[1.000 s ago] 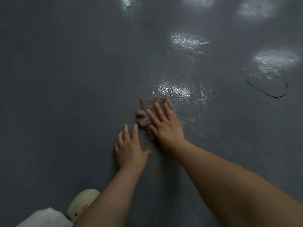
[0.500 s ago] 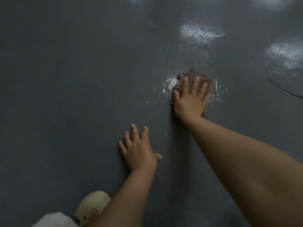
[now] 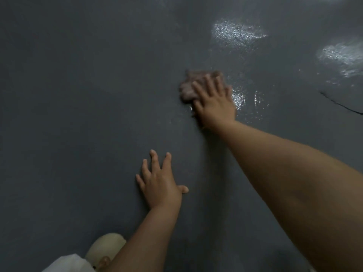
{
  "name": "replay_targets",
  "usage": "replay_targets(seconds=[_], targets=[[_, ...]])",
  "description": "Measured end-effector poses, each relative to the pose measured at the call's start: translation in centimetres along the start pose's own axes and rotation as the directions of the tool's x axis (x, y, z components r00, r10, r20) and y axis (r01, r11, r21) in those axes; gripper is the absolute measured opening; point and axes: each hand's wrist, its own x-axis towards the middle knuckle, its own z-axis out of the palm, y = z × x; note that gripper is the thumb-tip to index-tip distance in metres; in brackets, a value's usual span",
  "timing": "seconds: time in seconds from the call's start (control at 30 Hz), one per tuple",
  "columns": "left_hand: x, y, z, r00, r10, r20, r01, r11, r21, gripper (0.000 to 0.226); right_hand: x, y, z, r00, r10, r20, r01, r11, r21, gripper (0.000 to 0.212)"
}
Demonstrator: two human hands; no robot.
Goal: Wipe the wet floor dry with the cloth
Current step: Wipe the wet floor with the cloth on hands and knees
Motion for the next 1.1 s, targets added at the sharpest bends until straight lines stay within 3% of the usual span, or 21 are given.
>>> replay_targets(seconds=[0.07, 0.17, 0.27, 0.37, 0.53, 0.7, 0.87, 0.97, 1.1], targets=[[0.0, 0.0, 0.0, 1.0, -0.005, 0.007, 0.005, 1.0, -0.008, 0.104, 0.7, 3.7, -0.9, 0.983, 0.185, -0.019, -0.184, 0.983, 0.019, 0.054], [0.1, 0.0, 0.1, 1.0, -0.006, 0.01, 0.006, 1.0, -0.011, 0.104, 0.4, 8.1, -1.5, 0.882, 0.47, -0.029, -0.466, 0.88, 0.087, 0.057], [0.2, 0.1, 0.1, 1.0, -0.009, 0.009, 0.009, 1.0, -0.009, 0.105, 0.5, 8.7, -1.6, 0.796, 0.604, -0.03, -0.595, 0.792, 0.137, 0.058], [0.4, 0.3, 0.1, 1.0, -0.013, 0.009, 0.013, 1.0, -0.017, 0.105, 0.8, 6.7, -1.5, 0.844, 0.537, -0.002, -0.532, 0.838, 0.118, 0.056], [0.3, 0.2, 0.2, 1.0, 0.004, 0.007, -0.004, 1.0, 0.004, 0.106, -3.3, 0.9, 1.0, 0.981, 0.191, -0.009, -0.19, 0.979, 0.069, 0.055], [0.4, 0.0, 0.1, 1.0, 0.01, -0.006, -0.01, 1.0, 0.005, 0.102, -12.1, -4.5, 4.9, 0.998, -0.006, -0.056, 0.011, 0.996, 0.089, 0.054], [0.5, -0.2, 0.1, 1.0, 0.015, -0.02, -0.014, 0.999, 0.029, 0.104, -16.0, -2.3, 5.5, 0.989, -0.142, -0.032, 0.142, 0.99, 0.014, 0.053], [0.6, 0.1, 0.0, 1.0, 0.014, -0.002, -0.014, 0.999, 0.04, 0.107, -15.8, 2.5, 4.9, 0.996, -0.071, -0.058, 0.071, 0.997, -0.012, 0.055], [0.5, 0.2, -0.1, 1.0, 0.012, 0.006, -0.012, 1.0, 0.014, 0.105, -16.4, 9.7, 3.7, 0.953, 0.287, -0.091, -0.286, 0.958, 0.03, 0.062]])
